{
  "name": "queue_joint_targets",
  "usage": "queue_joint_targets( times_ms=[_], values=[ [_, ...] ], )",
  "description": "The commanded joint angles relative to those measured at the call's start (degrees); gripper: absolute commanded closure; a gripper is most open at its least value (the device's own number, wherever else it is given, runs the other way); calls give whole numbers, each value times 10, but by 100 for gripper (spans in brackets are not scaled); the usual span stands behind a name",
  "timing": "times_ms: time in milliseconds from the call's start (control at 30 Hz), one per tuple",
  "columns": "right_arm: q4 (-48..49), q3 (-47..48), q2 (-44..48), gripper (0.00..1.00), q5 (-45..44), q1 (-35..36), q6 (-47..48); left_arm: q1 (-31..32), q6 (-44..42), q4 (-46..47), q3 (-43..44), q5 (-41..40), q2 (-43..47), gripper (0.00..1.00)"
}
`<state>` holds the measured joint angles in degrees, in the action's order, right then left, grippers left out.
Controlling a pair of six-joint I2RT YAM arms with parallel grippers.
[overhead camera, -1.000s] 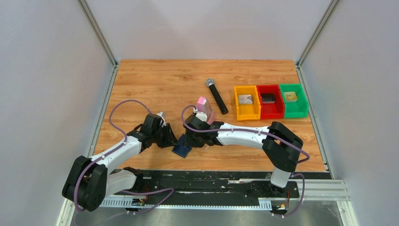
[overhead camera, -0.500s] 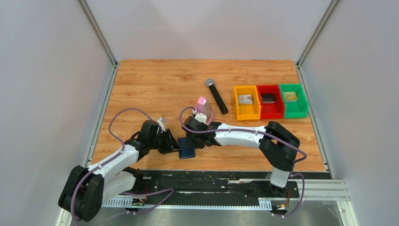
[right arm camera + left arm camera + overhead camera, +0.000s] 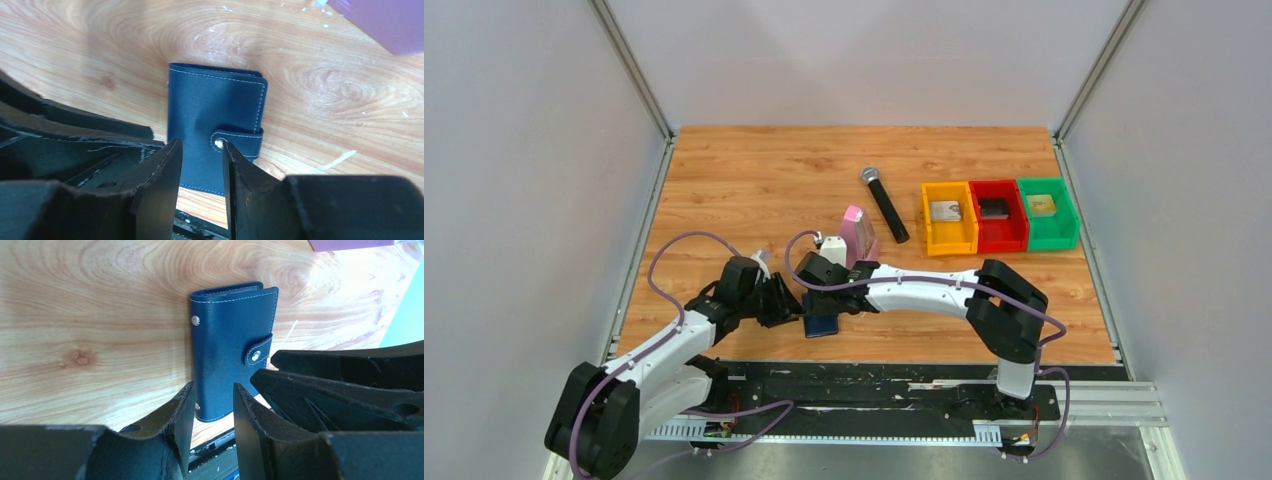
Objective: Take the credit cards out of the card holder
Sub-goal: Move the card holder to the center of the board, then open the card holder at the center of the board.
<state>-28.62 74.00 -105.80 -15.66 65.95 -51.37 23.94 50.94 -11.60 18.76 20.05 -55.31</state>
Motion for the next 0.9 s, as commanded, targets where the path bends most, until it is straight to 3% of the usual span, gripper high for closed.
queue_joint_targets(
  times_ms=[0, 667, 767, 867],
  values=[
    [-16, 23, -18, 63, -27, 2, 20, -3, 6, -14, 9, -25, 11, 58],
    [-57, 40, -62, 63, -58, 15, 17, -5, 4, 14, -4, -12, -10, 59],
    [-79, 52, -71, 65, -68, 19, 15, -5, 4, 18, -6, -12, -9, 59],
    [-84, 56, -69, 75, -77, 20, 20, -5, 0, 31, -7, -6, -12, 60]
  ],
)
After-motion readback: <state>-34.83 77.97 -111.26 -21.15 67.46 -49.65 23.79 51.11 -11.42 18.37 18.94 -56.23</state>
